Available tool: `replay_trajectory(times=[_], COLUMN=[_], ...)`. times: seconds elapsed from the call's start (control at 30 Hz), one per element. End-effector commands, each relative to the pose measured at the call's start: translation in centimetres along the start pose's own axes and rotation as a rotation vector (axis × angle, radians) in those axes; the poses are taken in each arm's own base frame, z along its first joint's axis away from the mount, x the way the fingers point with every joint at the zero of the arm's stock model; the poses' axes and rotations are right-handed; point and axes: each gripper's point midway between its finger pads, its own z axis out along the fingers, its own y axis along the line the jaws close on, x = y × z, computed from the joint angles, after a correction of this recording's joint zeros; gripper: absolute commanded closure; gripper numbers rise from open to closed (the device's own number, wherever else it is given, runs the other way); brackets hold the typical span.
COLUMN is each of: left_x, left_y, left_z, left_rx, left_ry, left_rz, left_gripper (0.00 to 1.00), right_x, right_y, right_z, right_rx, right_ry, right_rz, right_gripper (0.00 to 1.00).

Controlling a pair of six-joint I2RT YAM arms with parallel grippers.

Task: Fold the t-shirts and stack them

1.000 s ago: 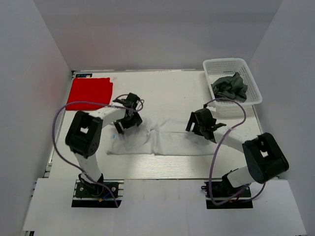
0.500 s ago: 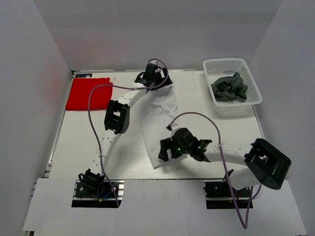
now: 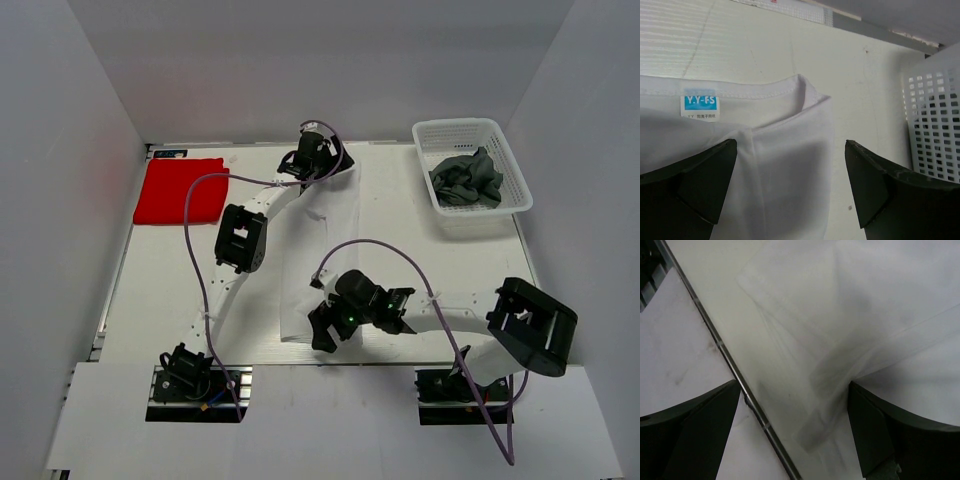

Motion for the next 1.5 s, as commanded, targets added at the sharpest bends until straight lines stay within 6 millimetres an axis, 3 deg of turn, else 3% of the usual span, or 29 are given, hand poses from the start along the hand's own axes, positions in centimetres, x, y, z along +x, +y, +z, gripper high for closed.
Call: replay_trajectory(times=[0.0, 0.03, 0.2, 0.27, 0.4, 0.43, 0.47, 0.5, 0.53, 0.57, 0.6, 0.63, 0.67, 0.7, 0.73, 0.77, 0.8, 0.83, 0.87, 0.9, 0.93, 0.97, 1.0, 1.07, 1.13, 1.17, 1.23, 1.37, 1.47], left_x=[-0.2, 0.3, -1.8, -3.5, -6.9, -8.9, -10.2, -10.4, -10.8, -13.3, -14.2, -13.3, -13.8, -14.3, -14.1, -13.5, -10.1, -10.7, -8.8, -3.0, -1.7, -0.8, 4.3, 8.1, 13.1, 16.2, 17.6, 21.9, 23.9], left_y=[5.0, 5.6, 5.9, 4.0, -1.6, -4.7, -6.3, -7.2, -9.1, -12.1, -13.2, -12.8, -13.4, -14.1, -14.2, -14.1, -11.2, -11.8, -11.4, -8.0, -7.4, -7.0, -4.1, -2.5, -1.5, 0.1, 0.7, 4.3, 4.7], left_z=[0.4, 0.5, -0.6, -1.1, -3.5, -5.2, -6.4, -7.5, -9.2, -13.1, -15.1, -16.1, -17.9, -21.5, -23.1, -24.5, -24.4, -27.9, -29.0, -28.7, -29.5, -31.7, -31.9, -33.3, -36.2, -37.4, -39.5, -43.4, -44.7], left_rx=[-0.173, -0.189, -0.239, -0.159, 0.024, 0.108, 0.150, 0.166, 0.224, 0.277, 0.300, 0.289, 0.295, 0.298, 0.293, 0.272, 0.174, 0.180, 0.187, 0.165, 0.174, 0.174, 0.134, 0.112, 0.120, 0.075, 0.054, -0.126, -0.117], left_ry=[-0.034, -0.029, -0.070, -0.085, -0.105, -0.120, -0.136, -0.113, -0.088, -0.123, -0.139, -0.110, -0.121, -0.134, -0.130, -0.121, -0.047, -0.081, -0.050, 0.088, 0.095, 0.096, 0.203, 0.290, 0.437, 0.501, 0.506, 0.644, 0.710], left_rz=[-0.040, -0.049, -0.071, -0.068, 0.005, 0.031, 0.050, 0.073, 0.096, 0.128, 0.175, 0.186, 0.199, 0.231, 0.249, 0.262, 0.252, 0.256, 0.258, 0.222, 0.187, 0.157, 0.110, 0.028, 0.000, -0.018, -0.029, -0.059, -0.058], left_gripper=[0.00, 0.00, 0.00, 0.00, 0.00, 0.00, 0.00, 0.00, 0.00, 0.00, 0.00, 0.00, 0.00, 0.00, 0.00, 0.00, 0.00, 0.00, 0.00, 0.00, 0.00, 0.00, 0.00, 0.00, 0.00, 0.00, 0.00, 0.00, 0.00], right_x=[1.8, 1.5, 0.3, 0.4, -2.7, -3.1, -3.6, -4.8, -5.1, -5.5, -6.1, -6.2, -6.3, -6.5, -6.4, -6.1, -5.8, -5.5, -4.6, -4.0, -3.5, -2.9, -2.6, -1.8, -1.1, -0.6, 0.3, 1.8, 2.5], right_y=[1.5, 1.5, 2.1, 0.7, -0.5, -2.3, -2.6, -2.6, -4.3, -4.6, -5.3, -5.9, -6.0, -6.3, -6.4, -6.1, -6.7, -7.0, -7.0, -7.3, -7.7, -7.6, -7.7, -7.6, -6.8, -6.4, -6.2, -5.2, -4.1], right_z=[-1.2, -1.6, -3.8, -4.1, -6.3, -6.9, -7.5, -8.2, -8.9, -9.3, -9.9, -10.2, -10.4, -10.5, -10.4, -10.1, -10.1, -9.9, -9.5, -9.2, -9.0, -8.5, -8.4, -7.8, -7.6, -7.2, -7.0, -6.1, -5.7], right_rx=[-0.032, -0.023, -0.002, 0.071, 0.170, 0.270, 0.292, 0.298, 0.376, 0.393, 0.432, 0.460, 0.465, 0.468, 0.470, 0.446, 0.460, 0.466, 0.462, 0.471, 0.480, 0.465, 0.463, 0.444, 0.397, 0.377, 0.361, 0.289, 0.223], right_ry=[0.080, 0.060, -0.027, -0.058, -0.233, -0.288, -0.325, -0.389, -0.443, -0.469, -0.513, -0.535, -0.544, -0.550, -0.545, -0.523, -0.513, -0.499, -0.452, -0.420, -0.396, -0.363, -0.347, -0.291, -0.222, -0.187, -0.142, -0.057, 0.001], right_rz=[-0.018, -0.019, -0.043, -0.019, 0.011, 0.065, 0.084, 0.099, 0.154, 0.167, 0.214, 0.247, 0.260, 0.270, 0.280, 0.282, 0.302, 0.313, 0.329, 0.333, 0.349, 0.358, 0.362, 0.365, 0.344, 0.328, 0.340, 0.346, 0.358], right_gripper=[0.10, 0.10, 0.10, 0.10, 0.10, 0.10, 0.10, 0.10, 0.10, 0.10, 0.10, 0.10, 0.10, 0.10, 0.10, 0.10, 0.10, 0.10, 0.10, 0.10, 0.10, 0.10, 0.10, 0.10, 0.10, 0.10, 0.10, 0.10, 0.10])
